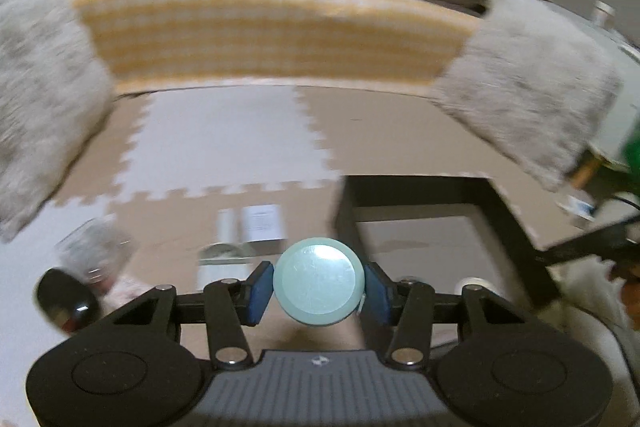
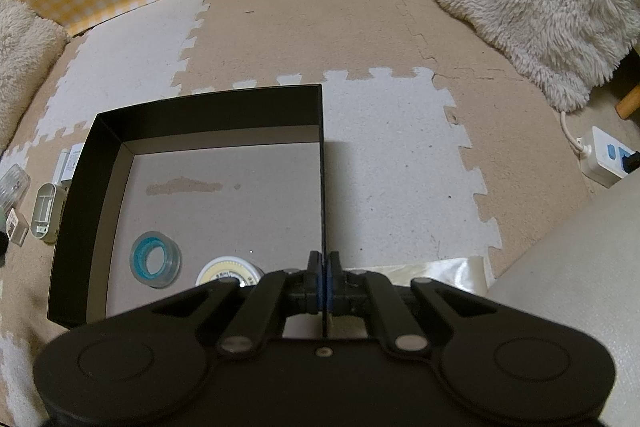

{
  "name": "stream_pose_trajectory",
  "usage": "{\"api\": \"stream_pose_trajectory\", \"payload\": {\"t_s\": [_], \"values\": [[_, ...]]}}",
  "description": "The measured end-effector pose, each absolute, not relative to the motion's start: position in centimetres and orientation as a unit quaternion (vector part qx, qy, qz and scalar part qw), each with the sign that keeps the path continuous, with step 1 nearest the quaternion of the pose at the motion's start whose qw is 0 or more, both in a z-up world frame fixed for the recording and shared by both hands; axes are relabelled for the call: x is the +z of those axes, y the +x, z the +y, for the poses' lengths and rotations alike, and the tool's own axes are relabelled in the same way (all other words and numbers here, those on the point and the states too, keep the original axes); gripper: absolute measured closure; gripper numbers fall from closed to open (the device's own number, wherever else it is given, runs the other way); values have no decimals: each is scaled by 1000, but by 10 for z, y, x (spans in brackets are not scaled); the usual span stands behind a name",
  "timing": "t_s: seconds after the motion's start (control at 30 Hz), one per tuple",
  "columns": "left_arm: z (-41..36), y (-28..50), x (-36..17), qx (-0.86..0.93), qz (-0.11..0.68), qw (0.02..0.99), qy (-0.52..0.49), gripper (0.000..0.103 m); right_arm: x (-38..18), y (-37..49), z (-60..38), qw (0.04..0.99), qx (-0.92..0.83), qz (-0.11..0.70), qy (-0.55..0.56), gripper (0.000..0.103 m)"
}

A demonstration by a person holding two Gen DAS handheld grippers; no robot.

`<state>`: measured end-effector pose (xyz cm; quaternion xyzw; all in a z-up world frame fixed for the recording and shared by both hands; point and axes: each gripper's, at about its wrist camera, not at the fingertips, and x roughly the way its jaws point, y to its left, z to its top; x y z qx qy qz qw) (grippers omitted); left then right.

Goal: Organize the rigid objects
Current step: 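Carry the green compact with the left gripper into the box and release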

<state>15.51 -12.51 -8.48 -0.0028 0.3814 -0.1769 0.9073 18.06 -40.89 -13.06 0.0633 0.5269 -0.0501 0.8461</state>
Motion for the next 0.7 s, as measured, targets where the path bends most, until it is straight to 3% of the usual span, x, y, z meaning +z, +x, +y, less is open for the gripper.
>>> {"api": "stream_pose_trajectory", "payload": {"t_s": [0.33,0.7], "values": [[-187,144,-94,-254,371,893,28,52,-131,181,-409,846,-49,527,62,100],[-194,152,-114,-258,399,878,62,52,-132,182,-408,844,-48,530,58,100]]}}
